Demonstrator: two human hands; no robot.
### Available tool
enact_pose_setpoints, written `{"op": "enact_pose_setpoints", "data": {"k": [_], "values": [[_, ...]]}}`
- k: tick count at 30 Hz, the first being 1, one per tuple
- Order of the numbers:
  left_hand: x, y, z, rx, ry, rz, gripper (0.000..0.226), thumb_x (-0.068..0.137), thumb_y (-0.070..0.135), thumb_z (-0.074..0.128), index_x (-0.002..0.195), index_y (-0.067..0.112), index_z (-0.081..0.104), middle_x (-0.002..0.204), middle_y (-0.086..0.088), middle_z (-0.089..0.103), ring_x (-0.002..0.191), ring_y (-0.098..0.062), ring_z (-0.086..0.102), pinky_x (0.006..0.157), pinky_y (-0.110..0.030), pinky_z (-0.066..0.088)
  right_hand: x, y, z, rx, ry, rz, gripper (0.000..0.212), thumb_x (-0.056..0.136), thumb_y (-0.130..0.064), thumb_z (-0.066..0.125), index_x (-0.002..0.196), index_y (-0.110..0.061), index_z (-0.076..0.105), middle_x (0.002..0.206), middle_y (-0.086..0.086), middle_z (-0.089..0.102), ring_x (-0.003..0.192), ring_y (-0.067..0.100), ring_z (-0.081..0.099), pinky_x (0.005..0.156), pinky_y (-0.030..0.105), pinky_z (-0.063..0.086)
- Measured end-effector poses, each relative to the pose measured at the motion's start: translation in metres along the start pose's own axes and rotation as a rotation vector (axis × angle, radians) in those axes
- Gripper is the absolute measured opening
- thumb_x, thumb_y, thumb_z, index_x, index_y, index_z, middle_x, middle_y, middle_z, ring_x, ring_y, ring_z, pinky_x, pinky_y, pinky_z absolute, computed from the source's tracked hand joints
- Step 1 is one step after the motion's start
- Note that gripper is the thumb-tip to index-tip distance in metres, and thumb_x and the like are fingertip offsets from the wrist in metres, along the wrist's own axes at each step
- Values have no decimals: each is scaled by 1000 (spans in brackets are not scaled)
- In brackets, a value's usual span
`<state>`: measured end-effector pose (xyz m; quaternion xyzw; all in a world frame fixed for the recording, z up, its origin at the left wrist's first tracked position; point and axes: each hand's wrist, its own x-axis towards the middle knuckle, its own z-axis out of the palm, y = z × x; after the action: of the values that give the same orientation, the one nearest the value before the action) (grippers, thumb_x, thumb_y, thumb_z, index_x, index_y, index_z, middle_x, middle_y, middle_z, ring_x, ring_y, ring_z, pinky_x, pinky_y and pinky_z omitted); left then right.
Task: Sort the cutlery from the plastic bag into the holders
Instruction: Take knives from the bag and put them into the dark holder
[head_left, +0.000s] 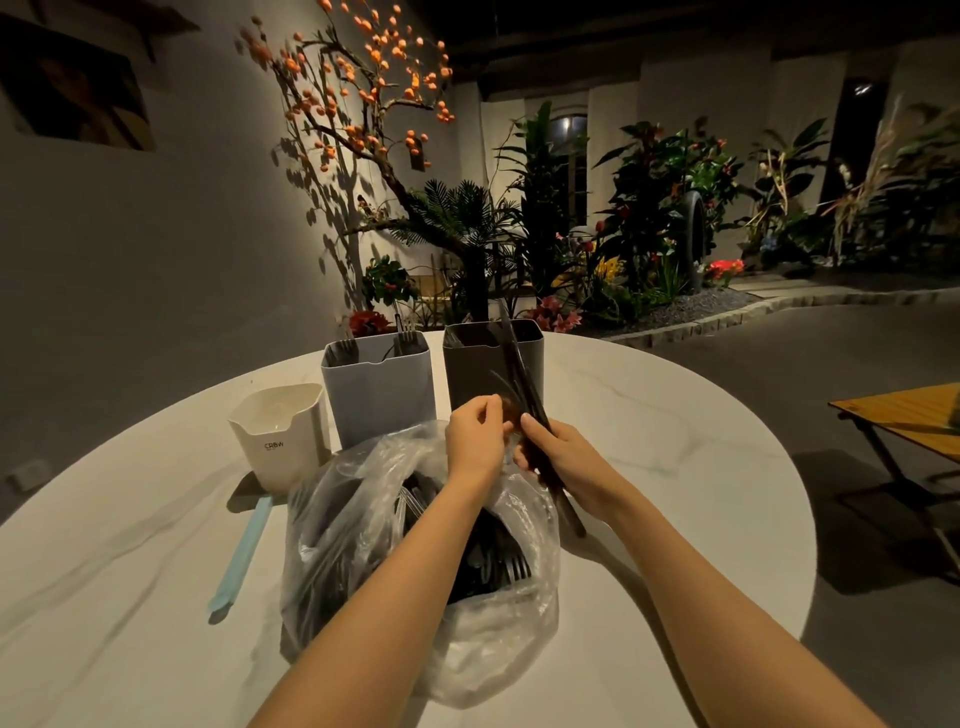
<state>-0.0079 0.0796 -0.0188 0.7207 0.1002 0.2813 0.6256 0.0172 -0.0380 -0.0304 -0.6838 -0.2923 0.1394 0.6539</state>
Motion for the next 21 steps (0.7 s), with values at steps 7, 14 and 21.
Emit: {"op": "enact_pose_setpoints", "data": {"k": [7,14,21], "values": [[-17,9,-5,-119,-195,-92,30,99,25,53,75,7,47,62,-8,50,43,-16,52,43,-23,46,-9,-5,5,56,-39,122,43,100,-41,41,79,-8,59,64,1,60,59,10,58,63,20,47],[-12,5,-12,-145,55,-77,24,99,27,53,91,7,63,87,-12,70,82,-26,70,70,-35,59,-16,-9,3,105,-96,250,38,100,-37,44,103,-6,65,97,12,69,88,22,67,82,30,55],[-19,6,-13,-171,-14,-57,29,99,29,52,76,12,57,60,1,58,52,-12,55,53,-24,47,-19,-8,-1,169,-169,290,42,97,-38,48,105,1,61,85,18,58,72,28,54,73,30,49]]}}
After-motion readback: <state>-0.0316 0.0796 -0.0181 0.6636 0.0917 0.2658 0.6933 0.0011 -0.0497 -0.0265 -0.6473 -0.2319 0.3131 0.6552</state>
